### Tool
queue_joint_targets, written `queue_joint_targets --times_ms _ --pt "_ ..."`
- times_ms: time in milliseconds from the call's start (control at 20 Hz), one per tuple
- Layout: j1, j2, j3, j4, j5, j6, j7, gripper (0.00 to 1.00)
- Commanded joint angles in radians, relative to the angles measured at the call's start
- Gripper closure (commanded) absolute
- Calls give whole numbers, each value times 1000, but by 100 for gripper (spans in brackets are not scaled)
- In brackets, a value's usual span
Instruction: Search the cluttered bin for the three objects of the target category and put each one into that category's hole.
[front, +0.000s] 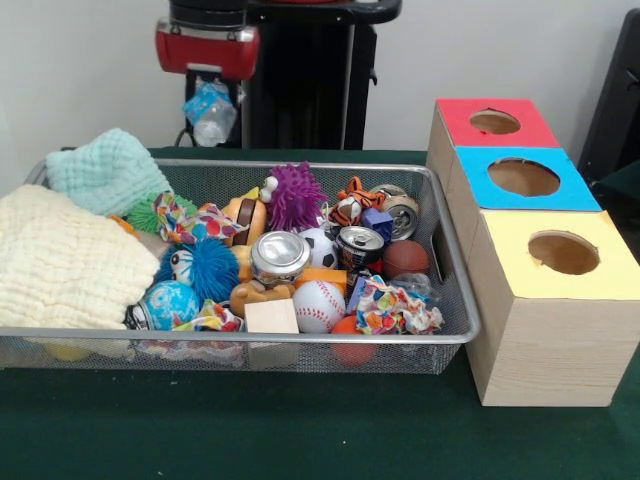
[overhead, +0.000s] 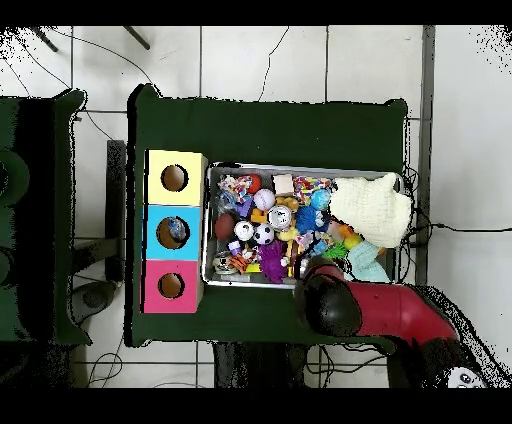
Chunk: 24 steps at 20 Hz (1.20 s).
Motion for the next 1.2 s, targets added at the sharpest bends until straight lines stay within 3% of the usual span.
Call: queue_joint_targets --times_ms 50,350,700,1200 --pt "131 11 2 40 71 69 163 100" --pt "281 46 -79 26 127 23 250 100" --pt "401 1 -138 45 223 23 307 100" --pt "543 52 -204 16 338 -7 327 100"
